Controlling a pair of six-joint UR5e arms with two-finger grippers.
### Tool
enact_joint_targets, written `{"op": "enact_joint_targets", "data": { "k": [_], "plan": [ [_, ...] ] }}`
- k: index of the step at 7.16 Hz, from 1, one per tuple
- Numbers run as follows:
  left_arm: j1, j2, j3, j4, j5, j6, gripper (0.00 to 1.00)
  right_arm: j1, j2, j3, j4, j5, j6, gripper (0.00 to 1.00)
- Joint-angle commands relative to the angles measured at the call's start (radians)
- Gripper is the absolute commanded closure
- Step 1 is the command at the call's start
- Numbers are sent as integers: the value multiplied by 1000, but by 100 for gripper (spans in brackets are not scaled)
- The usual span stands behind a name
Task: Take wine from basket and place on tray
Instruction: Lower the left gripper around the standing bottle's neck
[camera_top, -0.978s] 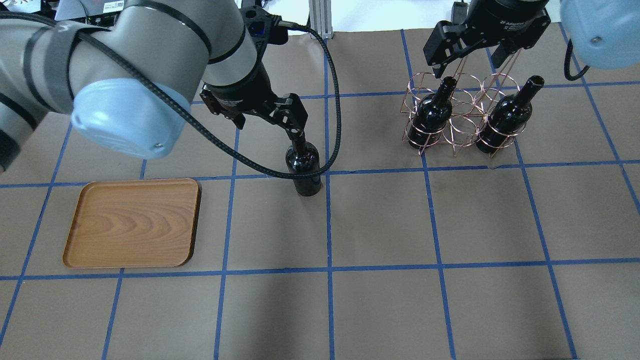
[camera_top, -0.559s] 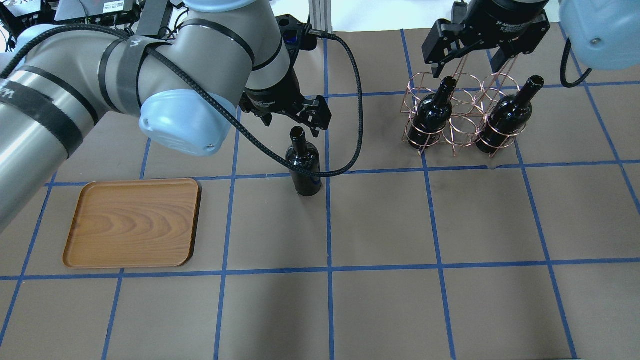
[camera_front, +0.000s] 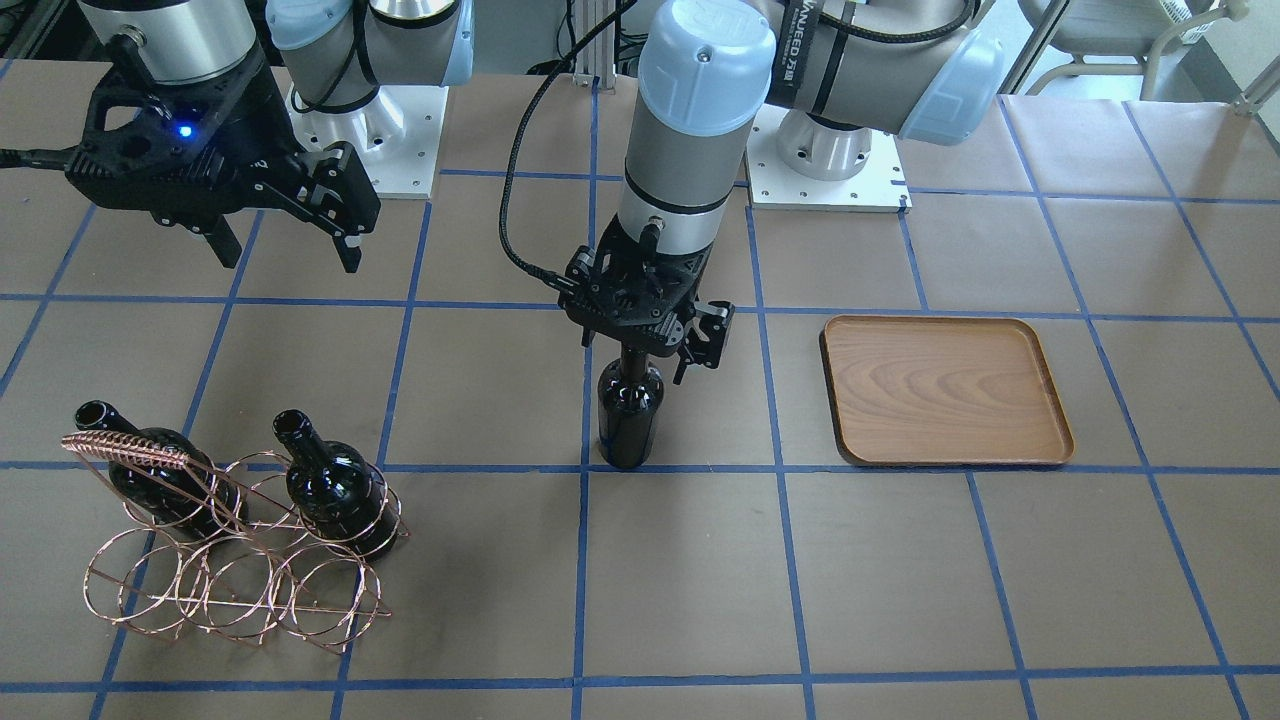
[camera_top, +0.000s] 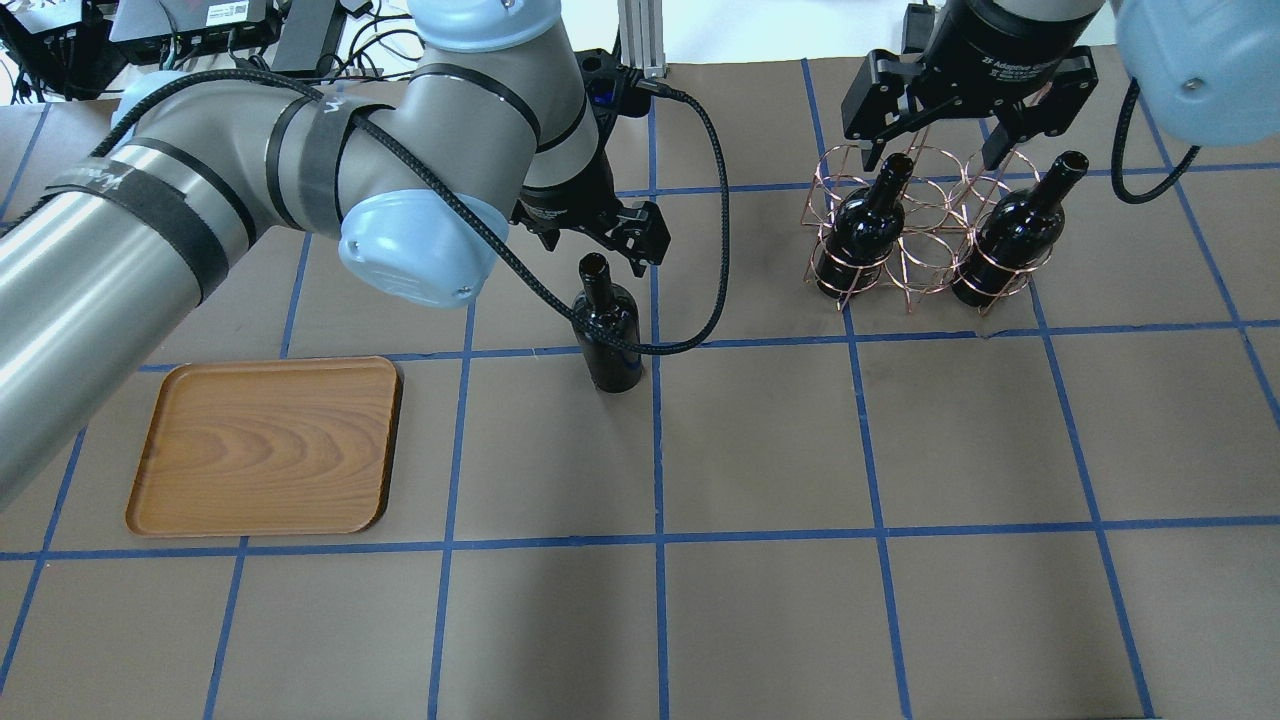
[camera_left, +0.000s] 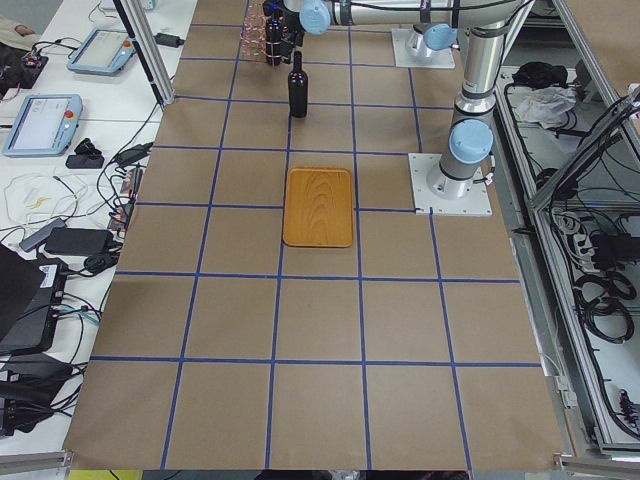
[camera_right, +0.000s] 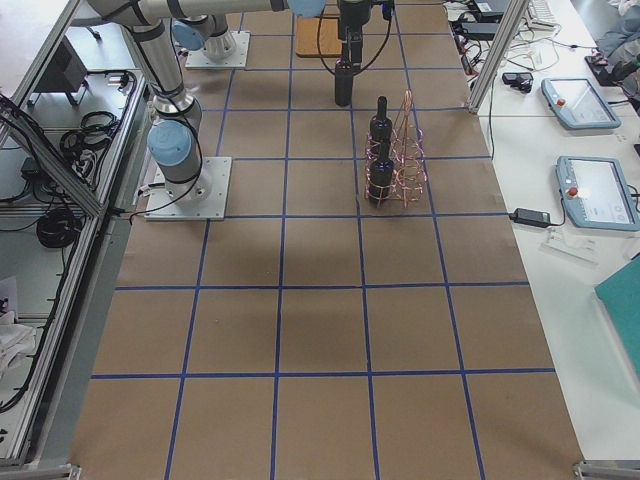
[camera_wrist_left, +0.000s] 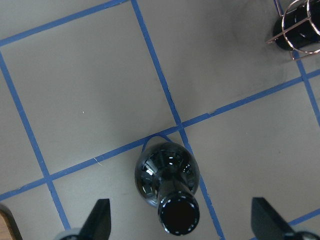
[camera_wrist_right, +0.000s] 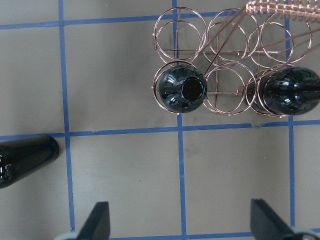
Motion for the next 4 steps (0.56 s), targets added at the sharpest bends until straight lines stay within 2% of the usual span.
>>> {"op": "enact_joint_targets", "data": {
  "k": [1, 2, 3, 4],
  "plan": [
    [0, -25, -5, 15, 1, 3, 6, 0, 0, 0, 0, -1, 0, 0],
    [0, -33, -5, 15, 1, 23, 14, 0, 0, 0, 0, -1, 0, 0],
    [0, -37, -7, 12, 1, 46, 14, 0, 0, 0, 0, 0, 0, 0],
    [0, -39, -7, 5, 1, 46, 21, 4, -2, 3, -1, 8, 0, 0]
  ]
}}
